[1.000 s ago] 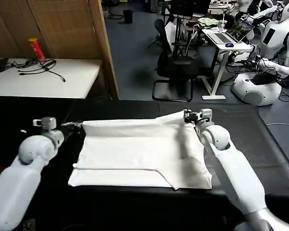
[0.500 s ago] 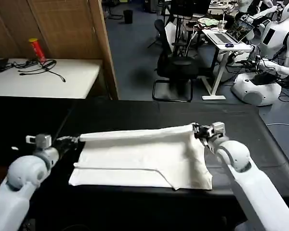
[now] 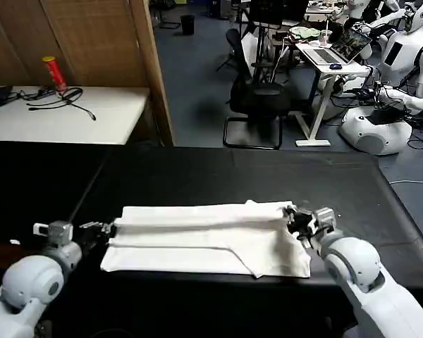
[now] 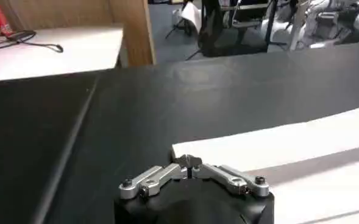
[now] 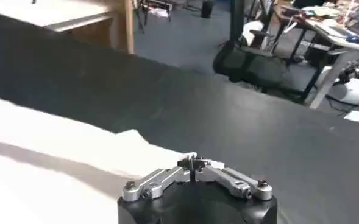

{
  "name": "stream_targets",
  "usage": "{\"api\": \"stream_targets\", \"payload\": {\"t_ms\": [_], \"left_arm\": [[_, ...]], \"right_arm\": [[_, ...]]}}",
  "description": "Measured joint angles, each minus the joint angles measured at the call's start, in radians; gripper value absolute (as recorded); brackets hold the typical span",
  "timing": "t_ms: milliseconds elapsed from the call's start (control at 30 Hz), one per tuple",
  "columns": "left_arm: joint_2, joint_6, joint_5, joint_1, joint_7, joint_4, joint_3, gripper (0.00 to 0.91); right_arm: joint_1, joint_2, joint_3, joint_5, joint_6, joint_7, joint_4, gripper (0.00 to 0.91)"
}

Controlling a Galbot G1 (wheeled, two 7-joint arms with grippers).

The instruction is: Fold and organize the clothes.

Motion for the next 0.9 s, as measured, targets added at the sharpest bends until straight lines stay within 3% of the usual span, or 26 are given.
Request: {"api": "stream_targets", "payload": {"t_ms": [900], "left_arm": [[-0.061,-0.021,0.122,0.121,0.001,-0.055,-0.054,0.0]], "right_arm": [[-0.074,-0.008,0.004,0.004,0.0,0.002,0.047,0.049]]}}
